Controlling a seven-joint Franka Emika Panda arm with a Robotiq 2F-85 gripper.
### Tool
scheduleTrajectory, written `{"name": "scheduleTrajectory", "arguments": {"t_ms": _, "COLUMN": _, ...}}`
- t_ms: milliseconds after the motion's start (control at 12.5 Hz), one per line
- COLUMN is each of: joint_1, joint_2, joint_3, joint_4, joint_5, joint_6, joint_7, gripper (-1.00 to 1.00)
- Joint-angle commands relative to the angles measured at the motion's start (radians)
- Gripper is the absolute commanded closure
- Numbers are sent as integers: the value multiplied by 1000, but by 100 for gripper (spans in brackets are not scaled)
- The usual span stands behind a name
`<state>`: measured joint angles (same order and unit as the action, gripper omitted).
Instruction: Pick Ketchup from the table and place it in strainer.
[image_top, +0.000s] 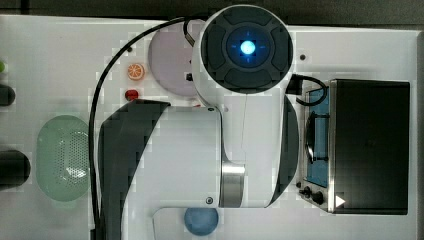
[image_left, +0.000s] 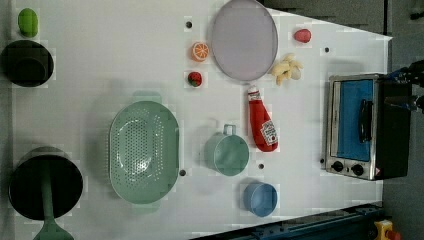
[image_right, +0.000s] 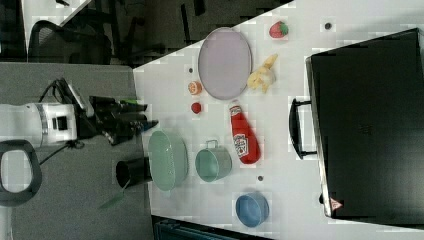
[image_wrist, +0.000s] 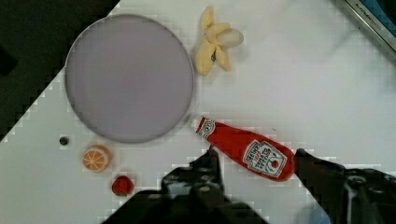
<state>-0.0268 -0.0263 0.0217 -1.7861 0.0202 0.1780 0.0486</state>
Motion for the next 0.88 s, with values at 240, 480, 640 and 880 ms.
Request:
{"name": "scheduleTrajectory", "arguments": {"t_ms": 240, "joint_1": -100, "joint_2": -258, "joint_3": 45, "joint_4": -141, "joint_5": 9, "joint_6": -211, "joint_7": -12, "gripper": -99}}
{"name": "scheduleTrajectory", "arguments": {"t_ms": 480, "joint_1": -98, "joint_2": -219, "joint_3": 71, "joint_4": -191, "joint_5": 9, "joint_6": -167, "joint_7": -91, "gripper": -100}}
{"name": "scheduleTrajectory", "arguments": {"t_ms": 640, "joint_1": -97, "joint_2": -175, "joint_3": 90, "joint_4": -235, "joint_5": 9, "joint_6": -88, "joint_7": -162, "gripper": -100}}
{"name": "scheduleTrajectory", "arguments": {"t_ms": 880, "joint_1": -95, "joint_2": -98, "joint_3": 111, "joint_4": -310, "joint_5": 9, "joint_6": 67, "joint_7": -292, "gripper": -100}}
